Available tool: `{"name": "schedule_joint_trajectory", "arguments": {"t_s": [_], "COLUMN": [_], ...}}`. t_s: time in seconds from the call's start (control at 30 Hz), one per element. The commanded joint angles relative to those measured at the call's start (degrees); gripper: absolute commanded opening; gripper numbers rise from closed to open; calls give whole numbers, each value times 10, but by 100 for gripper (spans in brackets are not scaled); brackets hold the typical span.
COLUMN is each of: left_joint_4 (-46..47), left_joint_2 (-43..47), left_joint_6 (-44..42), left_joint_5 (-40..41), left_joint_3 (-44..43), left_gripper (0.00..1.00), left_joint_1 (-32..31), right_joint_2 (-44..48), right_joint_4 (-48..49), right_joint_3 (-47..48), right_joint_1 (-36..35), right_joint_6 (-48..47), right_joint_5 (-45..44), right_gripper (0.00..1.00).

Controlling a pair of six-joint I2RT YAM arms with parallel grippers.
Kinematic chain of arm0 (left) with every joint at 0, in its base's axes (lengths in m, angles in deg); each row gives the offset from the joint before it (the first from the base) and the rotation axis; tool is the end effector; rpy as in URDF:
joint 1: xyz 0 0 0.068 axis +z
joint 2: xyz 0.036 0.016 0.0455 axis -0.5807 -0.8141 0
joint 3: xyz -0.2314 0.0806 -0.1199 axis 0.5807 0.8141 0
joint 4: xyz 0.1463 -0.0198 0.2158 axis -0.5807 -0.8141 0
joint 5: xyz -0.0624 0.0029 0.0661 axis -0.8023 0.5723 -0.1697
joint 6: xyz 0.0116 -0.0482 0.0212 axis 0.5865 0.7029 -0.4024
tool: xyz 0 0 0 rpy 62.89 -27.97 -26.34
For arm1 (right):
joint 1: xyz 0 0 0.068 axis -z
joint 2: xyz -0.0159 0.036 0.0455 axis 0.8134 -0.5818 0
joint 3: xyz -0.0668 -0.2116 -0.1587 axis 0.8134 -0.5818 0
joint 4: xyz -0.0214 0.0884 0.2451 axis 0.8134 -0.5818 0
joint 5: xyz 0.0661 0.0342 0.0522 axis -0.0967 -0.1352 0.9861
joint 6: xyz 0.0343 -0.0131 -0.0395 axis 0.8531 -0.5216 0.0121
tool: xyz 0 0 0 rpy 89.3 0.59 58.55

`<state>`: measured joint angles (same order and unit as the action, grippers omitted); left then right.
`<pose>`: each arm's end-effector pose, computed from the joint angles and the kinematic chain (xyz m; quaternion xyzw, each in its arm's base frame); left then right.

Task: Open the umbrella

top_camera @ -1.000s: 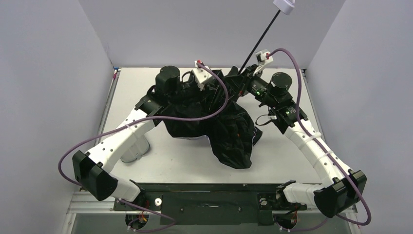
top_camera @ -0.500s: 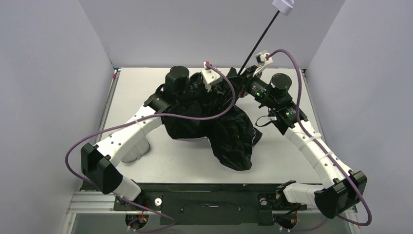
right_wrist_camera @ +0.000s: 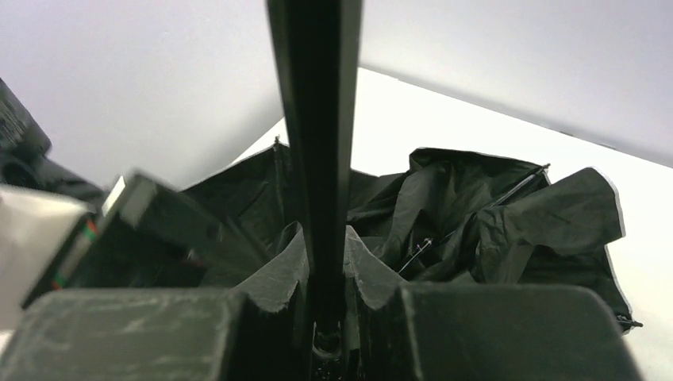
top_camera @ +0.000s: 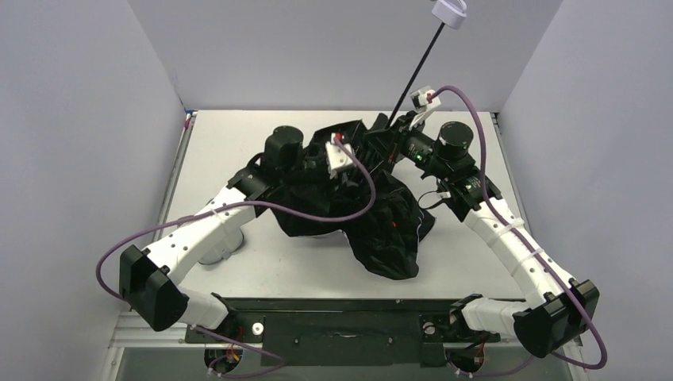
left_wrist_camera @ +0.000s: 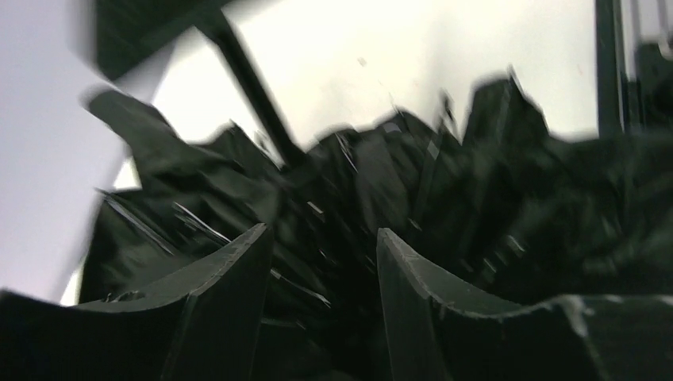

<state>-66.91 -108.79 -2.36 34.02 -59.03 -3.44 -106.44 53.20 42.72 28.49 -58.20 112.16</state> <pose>0.2458 -0.2227 0.3842 0.5352 0.5805 -0.3002 0.5352 0.2444 0.1365 0.4142 -0.1856 0.6877 0.4242 0.5591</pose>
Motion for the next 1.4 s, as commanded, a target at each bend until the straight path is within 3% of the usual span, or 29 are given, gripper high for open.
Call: {"name": "schedule_joint_trajectory", "arguments": {"t_s": [0.0,0.13,0.27,0.33,0.47,0.57,0.6,0.7,0.8,0.87,0.9,0.97,1.0,1.07,1.17,1.37], "left_joint_4": [-32,-18,34,54,81,78,72,67,86,83,80,78,84,95,104,111], "left_joint_2": [37,33,53,58,63,72,74,85,81,72,72,75,80,84,75,77], "left_joint_6": [-111,-45,99,151,227,261,262,253,261,275,280,280,279,273,278,255], "left_joint_5": [-46,-18,0,0,15,24,27,40,47,47,45,42,42,40,22,-14], "left_joint_3": [82,95,88,82,57,34,28,24,25,11,7,4,10,23,29,57], "left_gripper": [49,50,58,65,82,99,98,97,97,97,97,97,97,97,97,97], "left_joint_1": [-6,14,96,150,231,273,278,285,286,288,290,291,291,289,285,271], "right_joint_2": [19,5,-52,-69,-47,-41,-61,-106,-98,-74,-72,-105,-136,-142,-96,-88], "right_joint_4": [53,30,16,9,9,-14,-11,-31,-72,-83,-78,-86,-95,-91,-53,-8], "right_joint_3": [11,-1,95,123,105,106,125,179,179,155,152,203,224,240,154,45], "right_joint_1": [-3,26,119,97,-30,46,114,163,20,-17,2,143,173,147,-1,-1], "right_joint_6": [-77,-231,-223,-211,-148,-183,-183,-188,-171,-186,-192,-181,-176,-171,-132,-138], "right_joint_5": [11,-38,-57,-39,-33,-45,-41,-26,-14,-17,-35,-29,-30,-22,-27,-62], "right_gripper": [0,0,0,0,0,0,0,0,0,0,0,0,0,0,0,0]}}
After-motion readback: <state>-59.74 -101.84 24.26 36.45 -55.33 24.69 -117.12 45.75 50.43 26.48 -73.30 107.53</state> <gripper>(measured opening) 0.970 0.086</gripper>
